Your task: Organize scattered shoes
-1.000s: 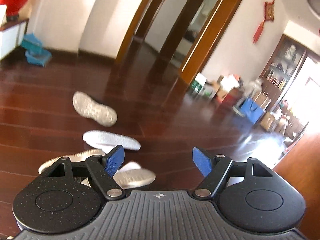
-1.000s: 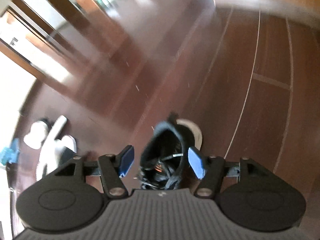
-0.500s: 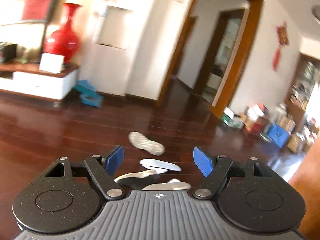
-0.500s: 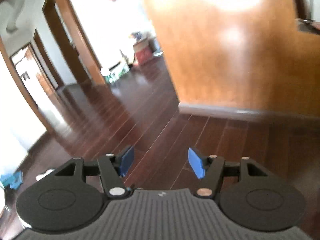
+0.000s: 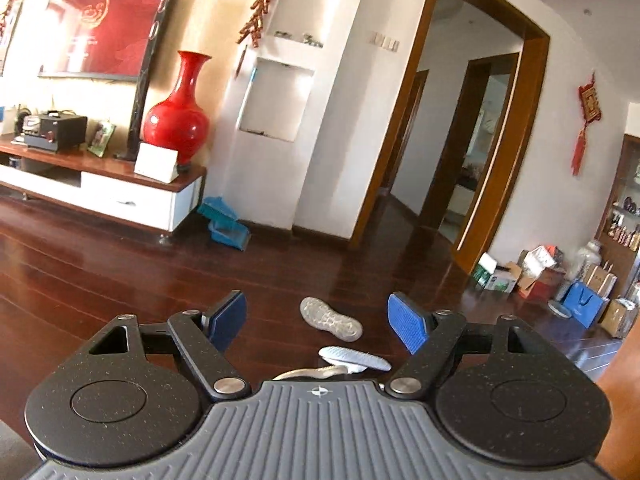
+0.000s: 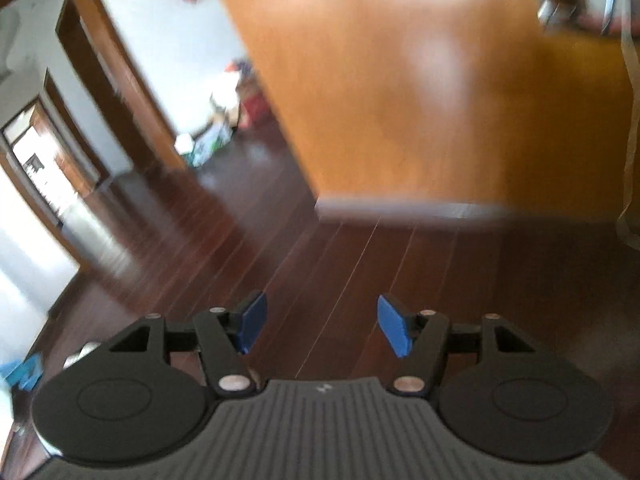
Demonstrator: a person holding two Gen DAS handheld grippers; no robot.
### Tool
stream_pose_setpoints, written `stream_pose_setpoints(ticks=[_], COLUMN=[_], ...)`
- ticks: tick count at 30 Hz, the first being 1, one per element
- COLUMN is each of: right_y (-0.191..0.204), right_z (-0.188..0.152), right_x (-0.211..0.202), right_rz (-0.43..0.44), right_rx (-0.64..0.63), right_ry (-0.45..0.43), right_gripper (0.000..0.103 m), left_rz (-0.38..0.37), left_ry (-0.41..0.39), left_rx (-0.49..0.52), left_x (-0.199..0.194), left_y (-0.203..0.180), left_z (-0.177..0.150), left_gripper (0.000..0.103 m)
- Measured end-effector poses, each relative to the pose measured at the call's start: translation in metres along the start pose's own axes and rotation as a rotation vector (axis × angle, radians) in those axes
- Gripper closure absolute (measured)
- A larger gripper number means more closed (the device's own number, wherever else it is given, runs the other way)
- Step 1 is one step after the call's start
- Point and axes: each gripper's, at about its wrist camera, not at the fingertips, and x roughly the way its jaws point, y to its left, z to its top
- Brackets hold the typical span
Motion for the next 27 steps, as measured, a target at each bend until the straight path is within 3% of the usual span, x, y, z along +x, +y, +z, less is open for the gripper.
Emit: stream_pose_setpoints(ticks=[8, 13, 14, 17, 19, 21, 24, 27], right_y=[0.074, 0.117, 0.120, 0.136, 0.137, 0.135, 0.134, 0.133], right_z=[-0.049, -0.093, -0.100, -0.131, -0.150, -0.158, -0.169, -0.170], right_x=[0.177, 0.285, 0.298, 0.345, 0.362, 0.373, 0.382, 0.368], right_rz=[0.004, 0.002, -0.008, -0.069, -0.105, -0.132, -0.183, -0.198], right_rx=[-0.017, -0.025, -0.025, -0.027, 0.009, 0.038, 0.085, 0.147], right_ry=[0.321, 0.471, 0.492, 0.565, 0.584, 0.582, 0.574, 0.536], right_gripper=[0.038, 0.040, 0.044, 0.061, 0.070, 0.073, 0.073, 0.073], left_rz=[0.068, 0.199, 0.240, 0.273, 0.261, 0.259, 0.228, 0.210], left_ry=[0.043, 0.140, 0.191, 0.300, 0.431, 0.510, 0.560, 0.560], left_rx=[-0.138, -0.181, -0.189, -0.196, -0.171, -0.134, -0.083, -0.015], left_x=[0.087, 0.178, 0.210, 0.262, 0.294, 0.309, 0.321, 0.319], left_y=[0.018, 0.040, 0.042, 0.039, 0.029, 0.019, 0.004, -0.007], left_z=[-0.046, -0.095, -0.112, -0.145, -0.173, -0.192, -0.217, -0.237], left_gripper=[0.019, 0.019, 0.019, 0.019, 0.019, 0.019, 0.019, 0.019])
